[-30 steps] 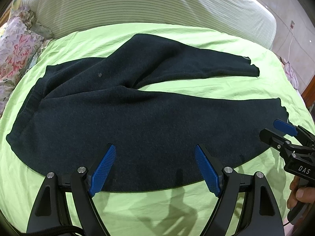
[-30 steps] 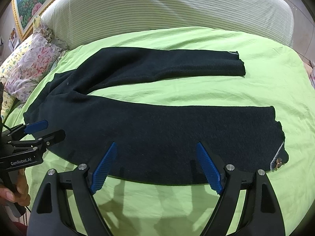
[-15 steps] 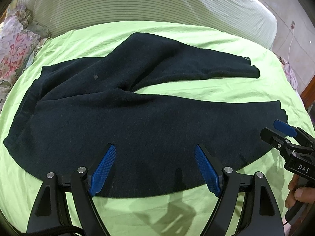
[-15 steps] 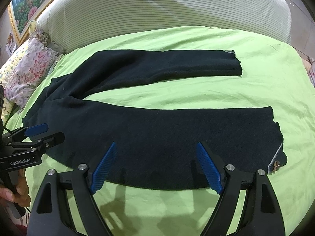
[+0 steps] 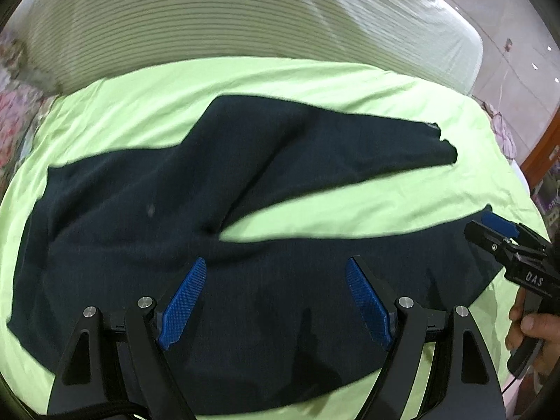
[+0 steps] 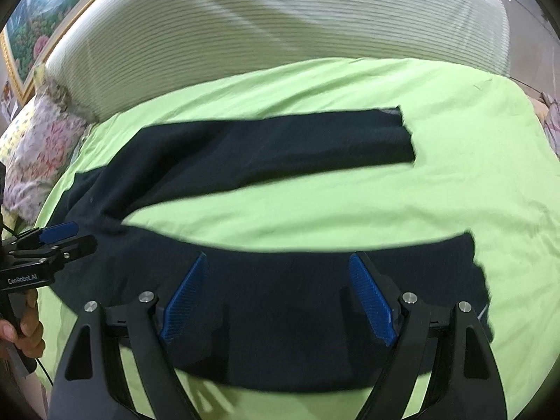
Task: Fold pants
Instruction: 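Lower both grippers onto the pants leg ends and close them on the fabric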
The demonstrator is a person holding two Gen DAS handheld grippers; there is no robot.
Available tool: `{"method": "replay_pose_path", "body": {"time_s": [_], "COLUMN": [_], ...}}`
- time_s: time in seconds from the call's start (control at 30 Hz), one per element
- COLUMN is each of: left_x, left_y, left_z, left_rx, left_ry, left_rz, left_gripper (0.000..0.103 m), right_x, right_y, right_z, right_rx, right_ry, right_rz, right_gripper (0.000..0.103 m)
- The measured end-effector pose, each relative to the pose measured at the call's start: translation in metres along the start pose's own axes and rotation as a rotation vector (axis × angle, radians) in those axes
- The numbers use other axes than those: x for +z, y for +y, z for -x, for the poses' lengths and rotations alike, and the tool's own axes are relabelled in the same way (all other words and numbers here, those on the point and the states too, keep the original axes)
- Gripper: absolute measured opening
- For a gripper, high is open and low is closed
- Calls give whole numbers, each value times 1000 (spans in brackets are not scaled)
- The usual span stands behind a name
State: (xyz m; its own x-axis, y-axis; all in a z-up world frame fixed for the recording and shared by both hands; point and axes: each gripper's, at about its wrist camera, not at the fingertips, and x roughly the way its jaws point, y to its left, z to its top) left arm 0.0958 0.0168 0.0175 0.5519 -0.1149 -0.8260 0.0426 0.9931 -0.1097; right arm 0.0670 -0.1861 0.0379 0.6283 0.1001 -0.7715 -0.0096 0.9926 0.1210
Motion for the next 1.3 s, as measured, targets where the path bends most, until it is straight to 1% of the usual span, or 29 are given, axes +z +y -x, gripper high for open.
{"method": "replay_pose_path", "body": {"time_s": [0.13,0.23,0.33,0.4,0.5,0.6,0.67,0.73,0.83,0.9,0.97,1.07,1.1,1.17,1.2,1.27,1.3], "left_x": [32,60,90,112,134,158,173,180,192,194,197,202,203,201,199,195,192], "left_y": [2,3,4,6,8,8,9,10,12,10,12,15,15,12,9,3,-2], "left_z": [-11,-20,-33,-43,-58,-74,-84,-91,-115,-129,-144,-164,-168,-171,-171,-170,-170], "left_rx": [-9,-30,-35,-47,-59,-47,-52,-68,-133,-139,-163,-134,-139,-166,-191,-226,-234], "left_ry": [9,4,9,16,37,55,71,83,146,179,226,272,287,309,317,327,335], "left_rz": [-41,-67,-101,-112,-125,-162,-187,-200,-242,-259,-269,-276,-278,-285,-296,-324,-347], "left_gripper": [82,82,82,82,83,83,83,83,83,83,83,83,83,82,81,73,71], "right_x": [23,44,64,75,93,108,118,125,134,140,144,149,150,152,152,153,154], "right_y": [-15,-29,-44,-53,-68,-82,-94,-105,-120,-131,-138,-148,-151,-156,-157,-159,-160], "right_z": [-5,-10,-16,-22,-35,-48,-56,-66,-83,-96,-106,-121,-126,-132,-134,-139,-141], "right_rx": [-8,-18,-38,-42,-38,-46,-57,-50,-37,-28,-25,-9,1,16,25,45,55], "right_ry": [-21,-39,-48,-44,-30,-18,-18,-5,28,49,70,99,109,121,126,139,141], "right_rz": [-19,-37,-43,-52,-69,-79,-92,-111,-139,-148,-151,-153,-159,-180,-189,-199,-202], "right_gripper": [83,83,83,84,84,84,84,84,84,84,84,84,84,84,84,80,68]}}
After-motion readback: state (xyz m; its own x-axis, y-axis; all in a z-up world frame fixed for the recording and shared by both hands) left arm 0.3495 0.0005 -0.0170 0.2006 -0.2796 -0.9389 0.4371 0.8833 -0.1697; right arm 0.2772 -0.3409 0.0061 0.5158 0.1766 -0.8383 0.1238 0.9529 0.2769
